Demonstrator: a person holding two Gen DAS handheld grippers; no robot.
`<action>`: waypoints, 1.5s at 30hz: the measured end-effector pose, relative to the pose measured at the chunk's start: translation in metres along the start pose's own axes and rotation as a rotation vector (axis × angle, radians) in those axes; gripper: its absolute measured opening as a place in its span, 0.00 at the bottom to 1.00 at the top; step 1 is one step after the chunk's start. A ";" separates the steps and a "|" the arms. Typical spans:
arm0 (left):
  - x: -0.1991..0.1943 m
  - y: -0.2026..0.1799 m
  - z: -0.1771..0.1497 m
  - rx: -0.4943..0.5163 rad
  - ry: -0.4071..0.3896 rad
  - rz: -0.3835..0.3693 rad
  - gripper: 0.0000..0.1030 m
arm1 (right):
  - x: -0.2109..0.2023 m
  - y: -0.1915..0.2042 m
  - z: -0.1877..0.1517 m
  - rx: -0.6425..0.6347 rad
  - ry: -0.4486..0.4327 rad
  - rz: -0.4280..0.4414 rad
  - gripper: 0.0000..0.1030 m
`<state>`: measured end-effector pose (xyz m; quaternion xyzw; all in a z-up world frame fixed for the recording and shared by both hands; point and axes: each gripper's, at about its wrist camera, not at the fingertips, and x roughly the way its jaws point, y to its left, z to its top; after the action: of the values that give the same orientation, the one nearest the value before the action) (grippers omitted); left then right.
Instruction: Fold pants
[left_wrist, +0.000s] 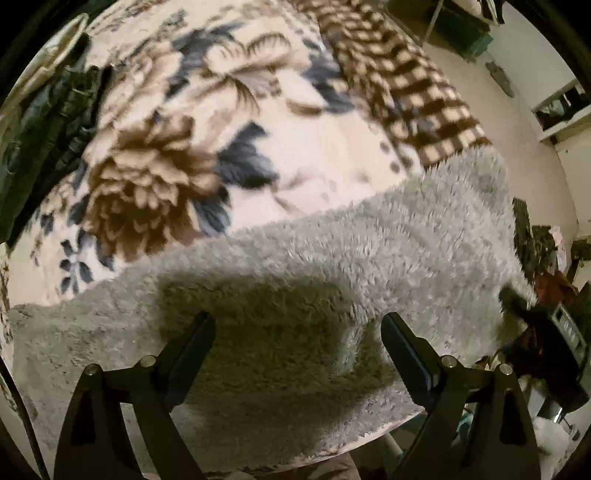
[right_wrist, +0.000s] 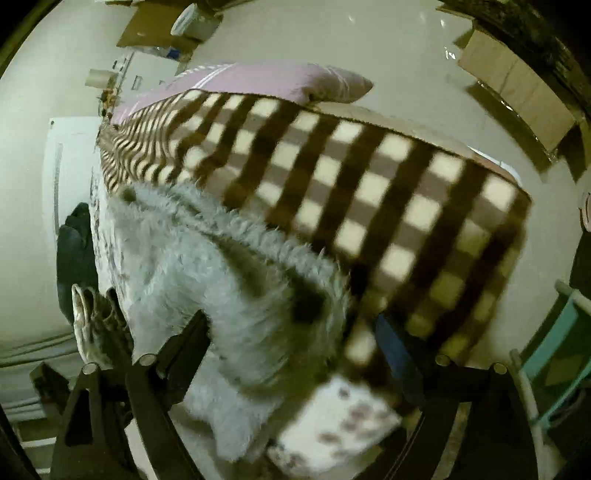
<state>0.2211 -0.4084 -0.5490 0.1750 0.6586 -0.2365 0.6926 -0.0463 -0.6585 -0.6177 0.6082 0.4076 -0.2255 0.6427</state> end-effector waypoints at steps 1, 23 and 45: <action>0.006 0.000 -0.001 0.003 0.005 -0.001 0.89 | -0.002 0.007 0.000 -0.037 -0.048 0.006 0.60; 0.077 -0.017 0.017 -0.043 0.085 0.050 1.00 | 0.046 0.024 0.004 -0.053 0.044 0.333 0.70; 0.015 0.100 -0.027 -0.193 -0.024 0.070 1.00 | 0.057 0.099 -0.013 -0.184 -0.062 0.102 0.20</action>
<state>0.2545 -0.3122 -0.5728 0.1275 0.6636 -0.1497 0.7218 0.0608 -0.6186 -0.6033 0.5594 0.3749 -0.1729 0.7188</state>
